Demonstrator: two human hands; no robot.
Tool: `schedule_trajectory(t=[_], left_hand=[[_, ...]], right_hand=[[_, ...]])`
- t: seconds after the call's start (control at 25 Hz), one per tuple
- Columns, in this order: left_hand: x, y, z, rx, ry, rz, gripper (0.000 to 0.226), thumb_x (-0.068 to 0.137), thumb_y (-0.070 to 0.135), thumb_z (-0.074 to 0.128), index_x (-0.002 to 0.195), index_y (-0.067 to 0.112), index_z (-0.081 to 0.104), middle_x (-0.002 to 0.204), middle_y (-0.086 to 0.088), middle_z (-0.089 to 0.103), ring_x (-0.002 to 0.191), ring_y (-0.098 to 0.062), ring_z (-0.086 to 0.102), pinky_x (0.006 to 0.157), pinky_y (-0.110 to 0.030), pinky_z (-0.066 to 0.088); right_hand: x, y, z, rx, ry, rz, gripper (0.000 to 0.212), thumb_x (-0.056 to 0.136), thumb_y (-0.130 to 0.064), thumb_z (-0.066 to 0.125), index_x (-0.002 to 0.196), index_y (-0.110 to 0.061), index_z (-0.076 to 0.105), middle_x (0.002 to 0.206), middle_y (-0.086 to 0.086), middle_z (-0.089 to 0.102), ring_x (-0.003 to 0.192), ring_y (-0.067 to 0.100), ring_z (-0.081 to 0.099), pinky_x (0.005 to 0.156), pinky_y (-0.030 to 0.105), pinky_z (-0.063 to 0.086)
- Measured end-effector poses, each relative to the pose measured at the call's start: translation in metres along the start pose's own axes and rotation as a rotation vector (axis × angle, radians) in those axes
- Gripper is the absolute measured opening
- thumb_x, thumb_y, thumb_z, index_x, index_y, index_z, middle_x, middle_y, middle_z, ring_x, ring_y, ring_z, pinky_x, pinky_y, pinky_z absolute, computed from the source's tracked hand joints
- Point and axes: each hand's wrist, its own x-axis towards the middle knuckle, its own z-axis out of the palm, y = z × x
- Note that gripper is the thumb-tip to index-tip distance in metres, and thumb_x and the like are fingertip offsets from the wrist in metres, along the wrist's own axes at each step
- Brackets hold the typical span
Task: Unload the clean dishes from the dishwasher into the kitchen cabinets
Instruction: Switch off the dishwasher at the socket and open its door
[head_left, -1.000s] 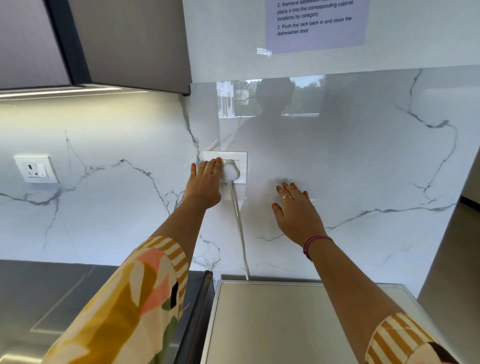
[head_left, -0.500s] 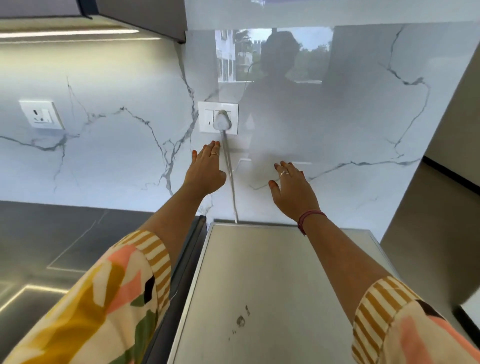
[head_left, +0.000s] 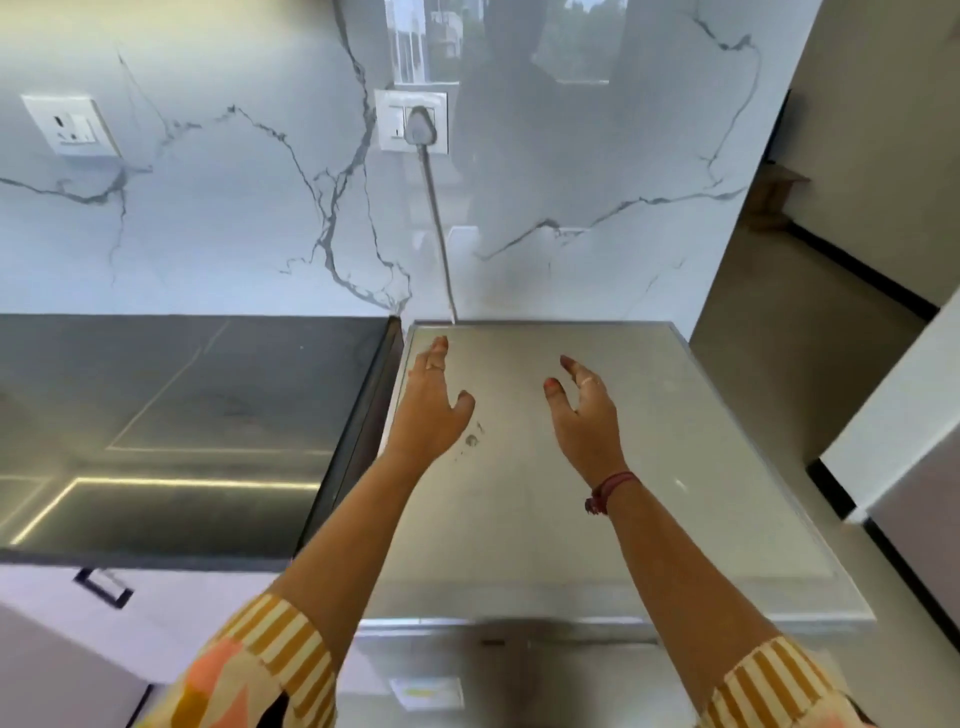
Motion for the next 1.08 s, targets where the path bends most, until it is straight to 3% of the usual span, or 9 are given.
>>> schedule_trajectory(t=[0.08, 0.2, 0.4, 0.48, 0.56, 0.68, 0.8, 0.96, 1.08], left_hand=[[-0.056, 0.006, 0.012, -0.128, 0.022, -0.048, 0.07, 0.09, 0.012, 0.058, 0.149, 0.009, 0.022, 0.153, -0.006, 0.029, 0.141, -0.018, 0.029, 0.107, -0.015, 0.018], [-0.127, 0.008, 0.035, -0.351, -0.018, -0.233, 0.064, 0.09, 0.012, 0.059, 0.147, 0.012, 0.03, 0.149, -0.004, 0.038, 0.136, -0.018, 0.037, 0.108, -0.024, 0.03], [-0.214, 0.012, 0.075, -1.055, -0.029, -0.82, 0.035, 0.095, 0.011, 0.053, 0.13, 0.009, 0.05, 0.11, -0.007, 0.066, 0.099, -0.022, 0.063, 0.081, -0.03, 0.052], [-0.237, 0.01, 0.091, -1.197, -0.03, -1.006, 0.026, 0.095, 0.013, 0.052, 0.12, 0.005, 0.056, 0.097, -0.008, 0.067, 0.089, -0.022, 0.065, 0.08, -0.032, 0.053], [-0.252, 0.009, 0.106, -1.245, -0.048, -1.13, 0.027, 0.095, 0.019, 0.055, 0.118, 0.005, 0.058, 0.099, -0.009, 0.066, 0.091, -0.022, 0.065, 0.084, -0.033, 0.052], [-0.257, 0.01, 0.124, -1.278, -0.092, -1.205, 0.042, 0.09, 0.033, 0.061, 0.121, 0.005, 0.054, 0.113, -0.013, 0.062, 0.107, -0.026, 0.061, 0.098, -0.037, 0.048], [-0.251, 0.016, 0.137, -1.342, -0.056, -1.193, 0.045, 0.089, 0.042, 0.06, 0.116, 0.007, 0.053, 0.103, -0.01, 0.062, 0.101, -0.023, 0.06, 0.098, -0.034, 0.045], [-0.244, 0.011, 0.158, -1.429, 0.023, -1.164, 0.06, 0.086, 0.054, 0.059, 0.124, 0.008, 0.055, 0.107, -0.01, 0.064, 0.1, -0.022, 0.062, 0.093, -0.032, 0.047], [-0.242, 0.003, 0.173, -1.499, 0.029, -1.134, 0.068, 0.083, 0.057, 0.06, 0.127, 0.006, 0.054, 0.112, -0.012, 0.066, 0.106, -0.024, 0.063, 0.094, -0.033, 0.049]], right_hand=[[-0.05, 0.014, -0.002, 0.205, 0.046, 0.179, 0.04, 0.097, -0.022, 0.052, 0.135, -0.014, 0.048, 0.135, 0.0, 0.053, 0.126, 0.013, 0.048, 0.103, 0.021, 0.036], [-0.118, 0.041, -0.005, 0.488, 0.09, 0.425, 0.031, 0.095, -0.019, 0.054, 0.126, -0.016, 0.055, 0.117, -0.001, 0.063, 0.112, 0.015, 0.057, 0.1, 0.028, 0.045], [-0.202, 0.07, -0.02, 0.893, 0.262, 0.755, 0.016, 0.097, -0.013, 0.051, 0.11, -0.01, 0.06, 0.097, 0.007, 0.066, 0.089, 0.019, 0.064, 0.084, 0.031, 0.052], [-0.222, 0.086, -0.028, 0.987, 0.328, 0.889, 0.01, 0.096, -0.015, 0.054, 0.1, -0.009, 0.061, 0.094, 0.009, 0.064, 0.084, 0.018, 0.064, 0.078, 0.03, 0.054], [-0.232, 0.099, -0.034, 1.007, 0.354, 0.988, 0.012, 0.095, -0.018, 0.056, 0.096, -0.007, 0.061, 0.093, 0.01, 0.063, 0.083, 0.018, 0.064, 0.078, 0.03, 0.054], [-0.236, 0.109, -0.034, 1.032, 0.316, 1.044, 0.026, 0.095, -0.026, 0.057, 0.109, -0.003, 0.059, 0.101, 0.01, 0.063, 0.097, 0.021, 0.063, 0.094, 0.033, 0.05], [-0.233, 0.116, -0.031, 1.053, 0.26, 1.075, 0.041, 0.094, -0.033, 0.055, 0.123, -0.003, 0.054, 0.115, 0.011, 0.061, 0.111, 0.022, 0.057, 0.104, 0.034, 0.043], [-0.227, 0.131, -0.022, 1.073, 0.241, 1.089, 0.049, 0.093, -0.039, 0.054, 0.126, -0.002, 0.054, 0.123, 0.013, 0.061, 0.116, 0.022, 0.058, 0.106, 0.035, 0.042], [-0.223, 0.142, -0.02, 1.157, 0.214, 1.037, 0.051, 0.092, -0.04, 0.056, 0.126, -0.003, 0.056, 0.119, 0.013, 0.065, 0.11, 0.022, 0.063, 0.096, 0.034, 0.05]])
